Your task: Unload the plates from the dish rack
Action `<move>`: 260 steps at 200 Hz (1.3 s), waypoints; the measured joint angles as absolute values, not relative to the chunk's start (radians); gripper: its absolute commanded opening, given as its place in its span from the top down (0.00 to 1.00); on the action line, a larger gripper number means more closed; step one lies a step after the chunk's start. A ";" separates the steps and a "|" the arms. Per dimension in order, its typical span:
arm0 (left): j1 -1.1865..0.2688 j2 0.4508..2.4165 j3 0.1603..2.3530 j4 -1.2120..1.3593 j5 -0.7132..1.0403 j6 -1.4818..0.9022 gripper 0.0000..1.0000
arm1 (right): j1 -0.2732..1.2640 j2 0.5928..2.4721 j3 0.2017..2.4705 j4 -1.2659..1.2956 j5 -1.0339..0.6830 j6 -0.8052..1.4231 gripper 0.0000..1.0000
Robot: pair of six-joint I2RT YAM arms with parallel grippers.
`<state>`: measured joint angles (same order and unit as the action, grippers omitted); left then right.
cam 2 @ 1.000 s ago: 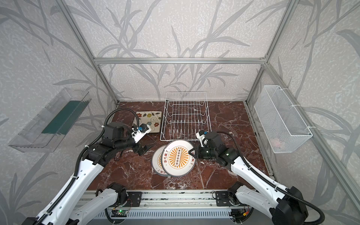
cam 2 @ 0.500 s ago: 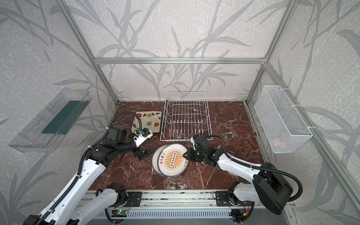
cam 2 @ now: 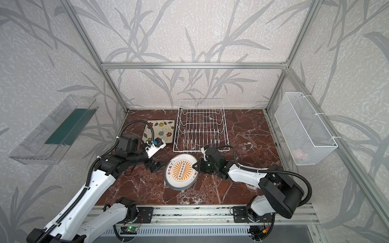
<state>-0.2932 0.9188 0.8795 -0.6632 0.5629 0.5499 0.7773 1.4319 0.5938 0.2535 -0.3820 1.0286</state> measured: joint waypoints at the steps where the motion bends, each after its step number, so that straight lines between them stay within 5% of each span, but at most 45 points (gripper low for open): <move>1: -0.293 0.919 0.879 -0.663 0.563 0.550 0.01 | 0.778 1.432 0.594 0.253 -0.382 1.029 0.98; 162: -0.293 0.904 0.879 -0.661 0.567 0.550 0.01 | 0.907 1.353 0.463 0.319 -0.192 1.168 0.94; 260: -0.293 0.899 0.879 -0.660 0.567 0.550 0.01 | 0.909 1.393 0.457 0.369 -0.158 1.212 0.68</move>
